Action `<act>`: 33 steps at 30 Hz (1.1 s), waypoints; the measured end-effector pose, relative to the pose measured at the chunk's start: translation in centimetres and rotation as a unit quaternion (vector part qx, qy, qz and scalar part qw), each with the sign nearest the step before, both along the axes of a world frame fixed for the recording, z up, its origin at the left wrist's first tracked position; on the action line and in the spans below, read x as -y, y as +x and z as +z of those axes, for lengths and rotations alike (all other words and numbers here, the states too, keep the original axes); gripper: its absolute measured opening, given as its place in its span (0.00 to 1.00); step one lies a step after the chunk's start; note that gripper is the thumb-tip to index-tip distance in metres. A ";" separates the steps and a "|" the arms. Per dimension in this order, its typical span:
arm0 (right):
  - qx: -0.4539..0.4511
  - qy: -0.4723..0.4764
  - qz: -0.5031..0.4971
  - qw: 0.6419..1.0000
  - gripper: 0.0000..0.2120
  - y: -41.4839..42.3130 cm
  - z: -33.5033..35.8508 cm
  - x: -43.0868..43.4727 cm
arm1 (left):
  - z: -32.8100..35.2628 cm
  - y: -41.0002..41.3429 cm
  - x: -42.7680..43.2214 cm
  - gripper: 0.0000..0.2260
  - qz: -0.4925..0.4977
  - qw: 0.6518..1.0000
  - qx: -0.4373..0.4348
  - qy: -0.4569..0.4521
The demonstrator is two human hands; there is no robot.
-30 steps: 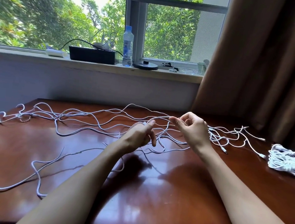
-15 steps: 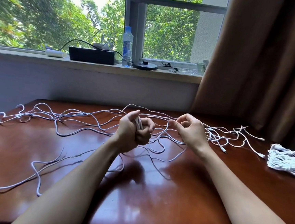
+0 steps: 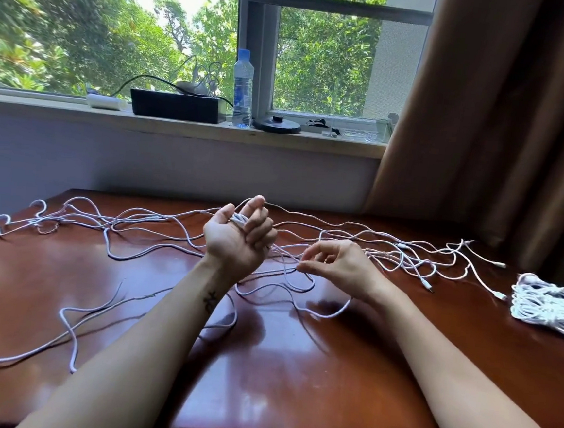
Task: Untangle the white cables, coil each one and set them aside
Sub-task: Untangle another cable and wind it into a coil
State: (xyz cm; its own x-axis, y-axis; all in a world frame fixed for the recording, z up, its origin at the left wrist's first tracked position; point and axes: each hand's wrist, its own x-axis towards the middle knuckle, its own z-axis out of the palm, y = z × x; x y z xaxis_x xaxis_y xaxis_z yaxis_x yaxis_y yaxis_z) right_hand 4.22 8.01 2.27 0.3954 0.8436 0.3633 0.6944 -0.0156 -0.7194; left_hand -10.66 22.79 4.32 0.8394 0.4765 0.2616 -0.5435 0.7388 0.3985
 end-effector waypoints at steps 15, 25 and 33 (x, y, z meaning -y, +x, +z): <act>-0.124 0.035 0.063 0.990 0.05 -1.7 0.5 0.3 | 0.0 1.9 -0.2 0.16 0.180 0.962 -0.163 0.122; -0.242 0.081 0.106 0.961 0.13 -1.1 1.1 0.7 | -1.1 2.5 -0.7 0.16 0.326 0.875 -0.235 0.269; -0.088 0.094 -0.038 0.991 0.09 -0.2 0.8 0.4 | -2.0 2.6 -0.5 0.18 0.376 0.784 -0.256 0.422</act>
